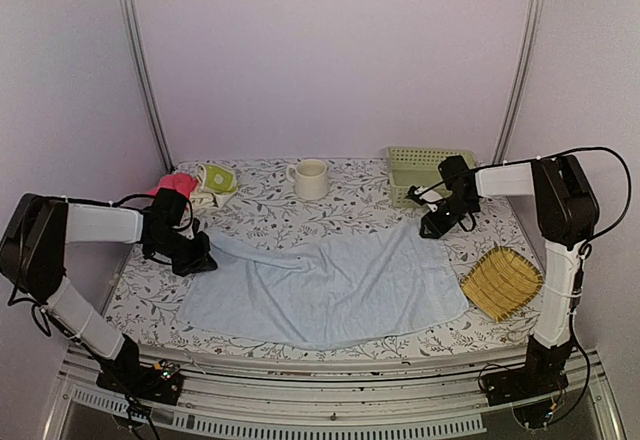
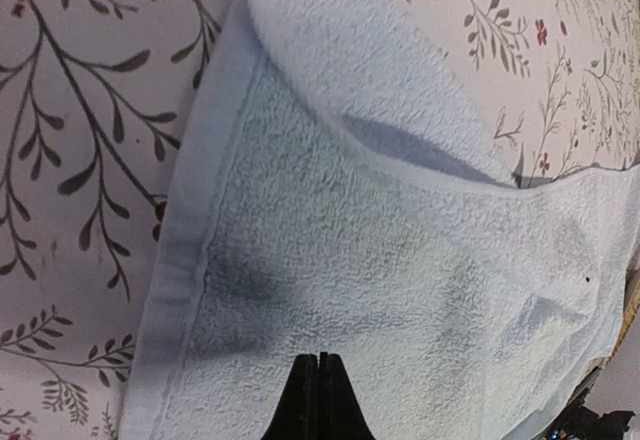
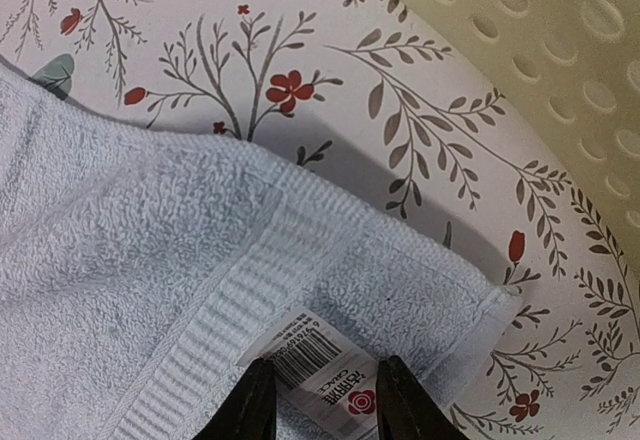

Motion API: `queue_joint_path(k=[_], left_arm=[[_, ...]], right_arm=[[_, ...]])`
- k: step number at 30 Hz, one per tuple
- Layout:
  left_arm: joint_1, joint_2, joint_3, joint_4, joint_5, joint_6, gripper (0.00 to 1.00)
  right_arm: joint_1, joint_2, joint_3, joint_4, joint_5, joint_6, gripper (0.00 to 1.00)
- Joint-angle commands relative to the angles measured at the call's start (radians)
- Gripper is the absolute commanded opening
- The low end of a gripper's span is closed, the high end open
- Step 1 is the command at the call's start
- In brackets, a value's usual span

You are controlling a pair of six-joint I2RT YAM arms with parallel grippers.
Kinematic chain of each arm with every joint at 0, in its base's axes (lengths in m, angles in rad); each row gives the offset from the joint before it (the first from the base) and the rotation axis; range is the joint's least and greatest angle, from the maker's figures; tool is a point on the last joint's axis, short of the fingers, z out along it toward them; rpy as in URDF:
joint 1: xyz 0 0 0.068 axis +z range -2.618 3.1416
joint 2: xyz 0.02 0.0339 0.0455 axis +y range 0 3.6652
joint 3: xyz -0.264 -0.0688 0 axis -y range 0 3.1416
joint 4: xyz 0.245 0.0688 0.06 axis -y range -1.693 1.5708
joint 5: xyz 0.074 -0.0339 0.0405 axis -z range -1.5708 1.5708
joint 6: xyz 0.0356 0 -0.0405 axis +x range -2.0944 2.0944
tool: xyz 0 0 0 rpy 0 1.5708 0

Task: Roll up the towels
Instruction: Smooth out the towel at the center of the board.

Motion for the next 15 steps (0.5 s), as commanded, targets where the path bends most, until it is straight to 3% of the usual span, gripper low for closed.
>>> queue_joint_path(k=[1,7,15], left_arm=[[-0.018,0.013,-0.040,-0.138,-0.083,-0.058,0.00],[0.003,-0.027,-0.146,-0.222,-0.127,-0.161,0.00],[0.033,-0.356,-0.230,-0.405,-0.204,-0.247,0.00]], right_arm=[[-0.010,-0.023,-0.038,-0.050,0.005,0.005,0.38],[-0.009,-0.053,-0.042,-0.061,0.001,-0.006,0.38],[-0.009,-0.050,-0.029,-0.089,-0.039,-0.009,0.38]])
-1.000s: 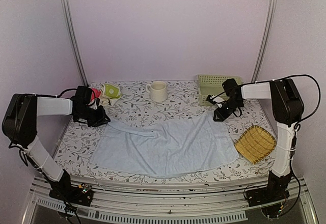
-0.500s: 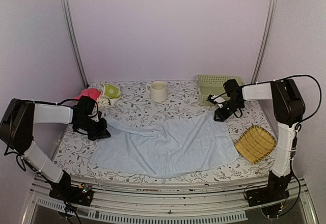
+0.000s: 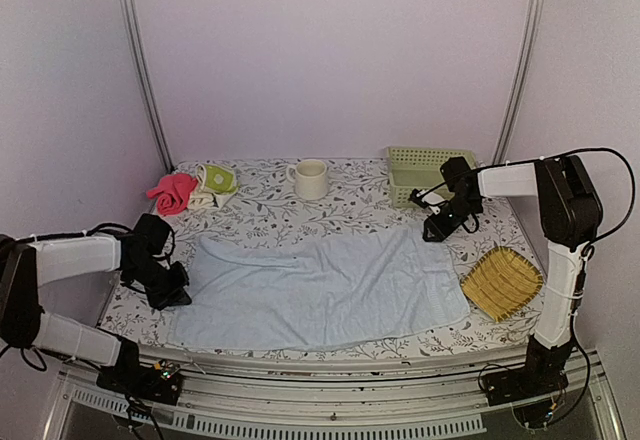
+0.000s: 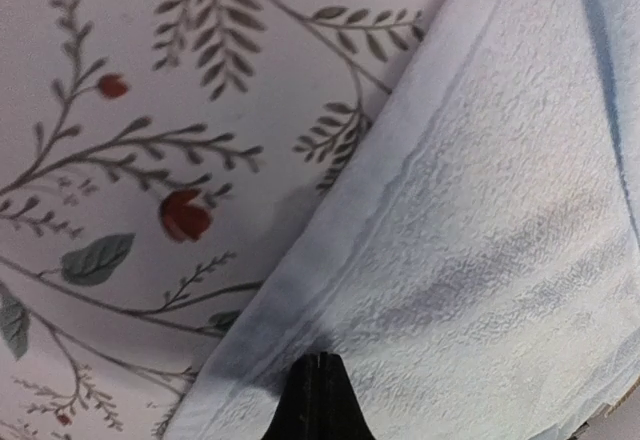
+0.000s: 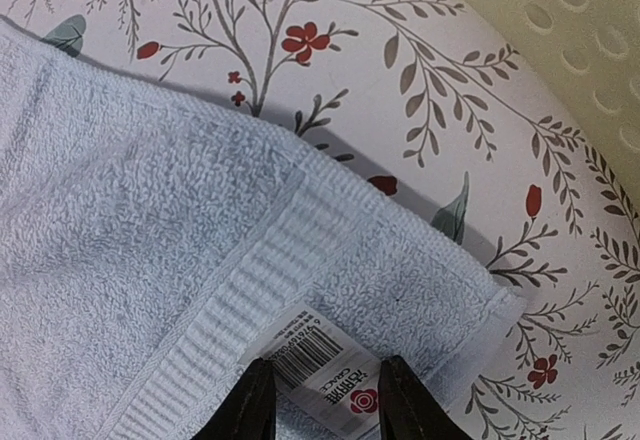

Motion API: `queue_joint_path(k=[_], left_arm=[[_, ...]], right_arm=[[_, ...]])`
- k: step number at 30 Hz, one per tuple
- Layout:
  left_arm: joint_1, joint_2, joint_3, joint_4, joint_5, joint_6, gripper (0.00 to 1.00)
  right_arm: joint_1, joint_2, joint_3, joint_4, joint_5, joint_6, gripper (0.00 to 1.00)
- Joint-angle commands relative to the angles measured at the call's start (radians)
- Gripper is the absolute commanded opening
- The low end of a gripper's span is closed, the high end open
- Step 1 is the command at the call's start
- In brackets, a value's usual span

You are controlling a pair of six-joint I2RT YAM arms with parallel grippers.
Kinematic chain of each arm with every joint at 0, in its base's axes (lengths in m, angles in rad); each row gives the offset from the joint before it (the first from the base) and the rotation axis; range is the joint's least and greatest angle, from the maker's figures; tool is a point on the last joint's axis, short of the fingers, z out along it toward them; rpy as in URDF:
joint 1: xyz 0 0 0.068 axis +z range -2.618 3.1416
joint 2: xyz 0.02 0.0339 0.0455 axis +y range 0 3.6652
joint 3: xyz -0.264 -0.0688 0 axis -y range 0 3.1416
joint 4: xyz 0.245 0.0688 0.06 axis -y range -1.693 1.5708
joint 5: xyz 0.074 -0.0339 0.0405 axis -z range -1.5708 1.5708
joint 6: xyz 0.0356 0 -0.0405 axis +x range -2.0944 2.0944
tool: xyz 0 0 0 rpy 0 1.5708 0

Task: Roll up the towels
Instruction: Smooth out the towel at the center of the board.

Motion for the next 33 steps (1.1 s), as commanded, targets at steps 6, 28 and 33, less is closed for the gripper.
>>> queue_joint_path(k=[6,28,33], left_arm=[[0.052,-0.276,0.018,-0.190,-0.040,-0.056,0.00],[0.096,0.532,0.613,0.183,0.006,0.318,0.00],[0.099,0.616,0.640,0.176,0.038,0.304,0.00]], right_arm=[[-0.007,-0.031,0.009,-0.059,-0.052,-0.005,0.39],[-0.007,-0.067,0.074,-0.060,-0.047,-0.016,0.39],[-0.004,-0.034,0.089,-0.068,-0.045,-0.029,0.39]])
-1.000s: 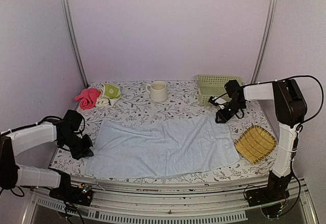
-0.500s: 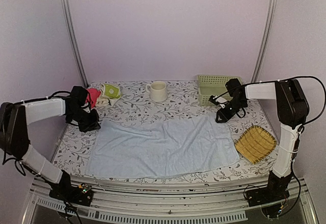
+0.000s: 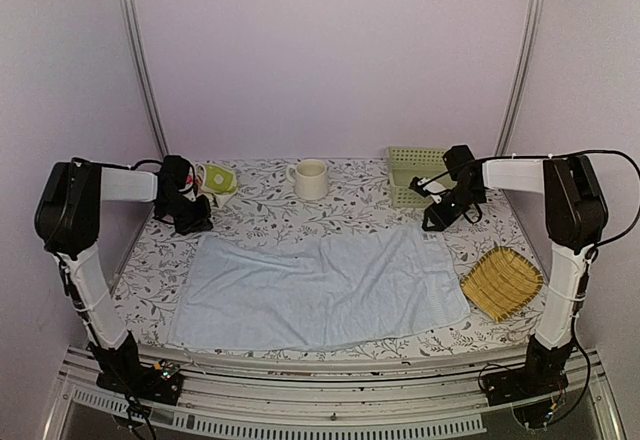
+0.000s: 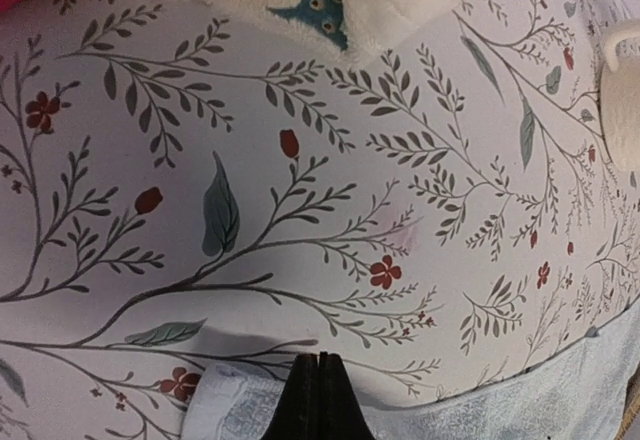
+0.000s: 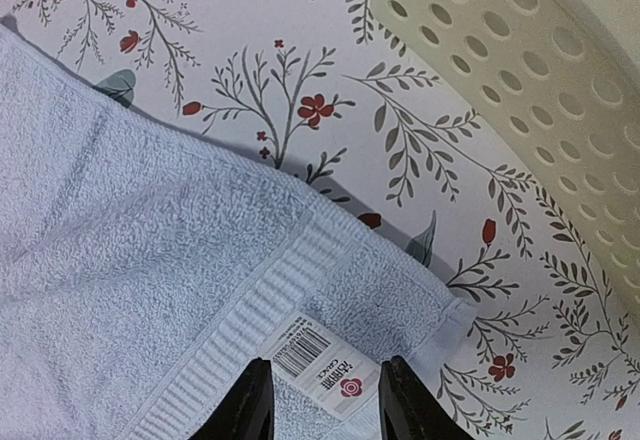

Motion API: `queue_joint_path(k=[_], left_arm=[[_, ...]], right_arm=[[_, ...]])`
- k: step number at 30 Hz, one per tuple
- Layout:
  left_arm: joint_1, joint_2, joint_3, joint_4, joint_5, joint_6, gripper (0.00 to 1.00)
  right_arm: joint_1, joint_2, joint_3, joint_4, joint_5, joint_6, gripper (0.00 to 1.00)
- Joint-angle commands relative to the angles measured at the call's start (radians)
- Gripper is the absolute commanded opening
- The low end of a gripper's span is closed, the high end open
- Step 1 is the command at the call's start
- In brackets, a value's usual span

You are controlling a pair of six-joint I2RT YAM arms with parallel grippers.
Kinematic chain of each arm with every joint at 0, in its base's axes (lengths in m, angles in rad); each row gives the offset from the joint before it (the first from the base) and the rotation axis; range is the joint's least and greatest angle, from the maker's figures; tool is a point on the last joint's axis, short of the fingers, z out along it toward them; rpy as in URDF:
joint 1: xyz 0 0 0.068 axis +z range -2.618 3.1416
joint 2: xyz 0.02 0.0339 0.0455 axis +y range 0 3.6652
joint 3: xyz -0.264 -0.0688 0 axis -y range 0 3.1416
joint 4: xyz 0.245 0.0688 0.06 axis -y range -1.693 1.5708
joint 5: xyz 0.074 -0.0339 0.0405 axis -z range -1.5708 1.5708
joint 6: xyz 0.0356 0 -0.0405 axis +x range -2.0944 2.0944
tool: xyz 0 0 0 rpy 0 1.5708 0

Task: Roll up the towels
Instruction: Smooth out the towel at the center of the board.

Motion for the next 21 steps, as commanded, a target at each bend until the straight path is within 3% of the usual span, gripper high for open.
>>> queue_joint_path(k=[1,10,14,21], left_arm=[[0.006,0.045,0.002,0.007,0.019,0.007,0.00],[0.059,0.043,-0.080,-0.007,-0.096,-0.034,0.00],[0.104,0.008,-0.186,0.062,-0.087,-0.060,0.00],[0.158,-0.012,-0.229,0.084,-0.086,-0.057,0.00]], right_arm=[[0.002,0.009,0.029,-0.012,-0.004,-0.018,0.39],[0.002,0.057,0.012,0.001,-0.010,-0.026,0.39],[0.003,0.077,0.008,0.007,0.053,-0.009,0.39],[0.002,0.145,0.053,-0.008,0.151,0.025,0.39]])
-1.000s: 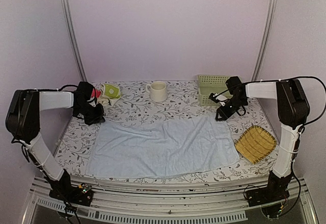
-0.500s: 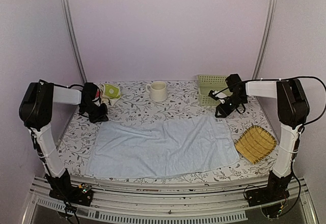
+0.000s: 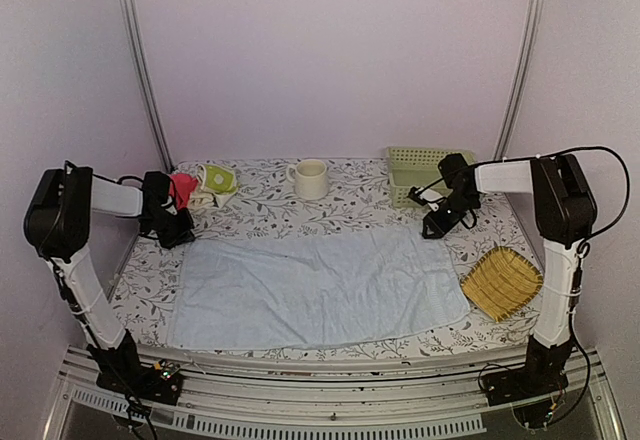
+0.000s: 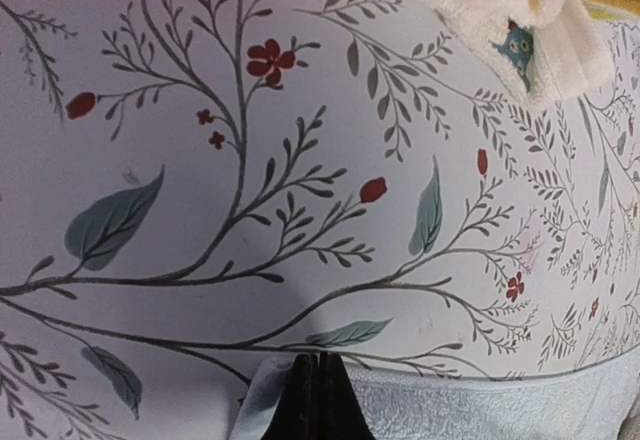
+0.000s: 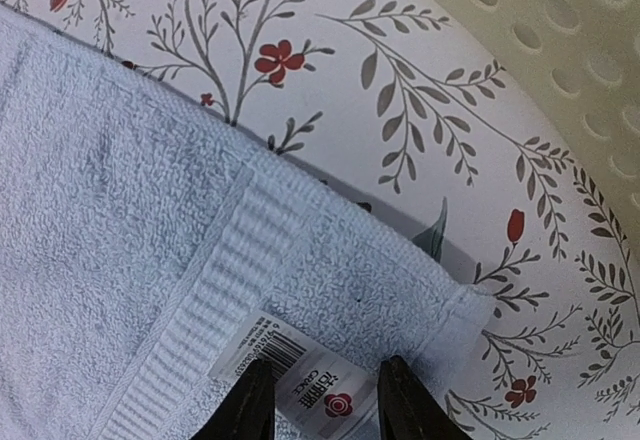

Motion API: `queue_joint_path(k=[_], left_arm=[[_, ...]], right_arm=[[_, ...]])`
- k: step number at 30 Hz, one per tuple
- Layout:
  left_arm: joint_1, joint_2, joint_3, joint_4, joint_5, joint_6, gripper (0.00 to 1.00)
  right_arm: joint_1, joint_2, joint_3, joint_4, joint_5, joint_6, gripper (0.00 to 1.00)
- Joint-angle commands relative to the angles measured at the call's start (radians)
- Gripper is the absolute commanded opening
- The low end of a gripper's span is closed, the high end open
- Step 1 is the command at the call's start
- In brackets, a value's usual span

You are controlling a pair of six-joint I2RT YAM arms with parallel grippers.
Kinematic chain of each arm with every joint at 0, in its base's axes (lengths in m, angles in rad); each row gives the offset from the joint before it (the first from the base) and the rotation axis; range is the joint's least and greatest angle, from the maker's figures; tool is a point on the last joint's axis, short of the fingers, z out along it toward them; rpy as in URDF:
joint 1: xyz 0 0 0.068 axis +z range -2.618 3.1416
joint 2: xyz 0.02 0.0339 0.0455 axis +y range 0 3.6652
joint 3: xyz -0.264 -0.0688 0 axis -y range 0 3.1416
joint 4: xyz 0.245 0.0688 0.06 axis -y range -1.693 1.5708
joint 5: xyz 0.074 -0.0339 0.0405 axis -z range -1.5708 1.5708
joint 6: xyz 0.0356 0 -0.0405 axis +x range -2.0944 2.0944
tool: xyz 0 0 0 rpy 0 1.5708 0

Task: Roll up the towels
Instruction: Smooth out the towel at the center of the board.

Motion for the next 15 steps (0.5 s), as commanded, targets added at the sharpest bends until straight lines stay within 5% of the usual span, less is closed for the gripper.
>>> queue_joint_path(k=[1,15], left_arm=[[0.053,0.012,-0.060,-0.046,-0.045,-0.007,0.00],[0.131,-0.117,0.005,-0.047,-0.015,0.000,0.00]], right_arm=[[0.001,0.069,0.047,-0.008,0.105,0.037,0.38],[0.038,0.124,0.222,-0.070,0.089,0.020,0.38]])
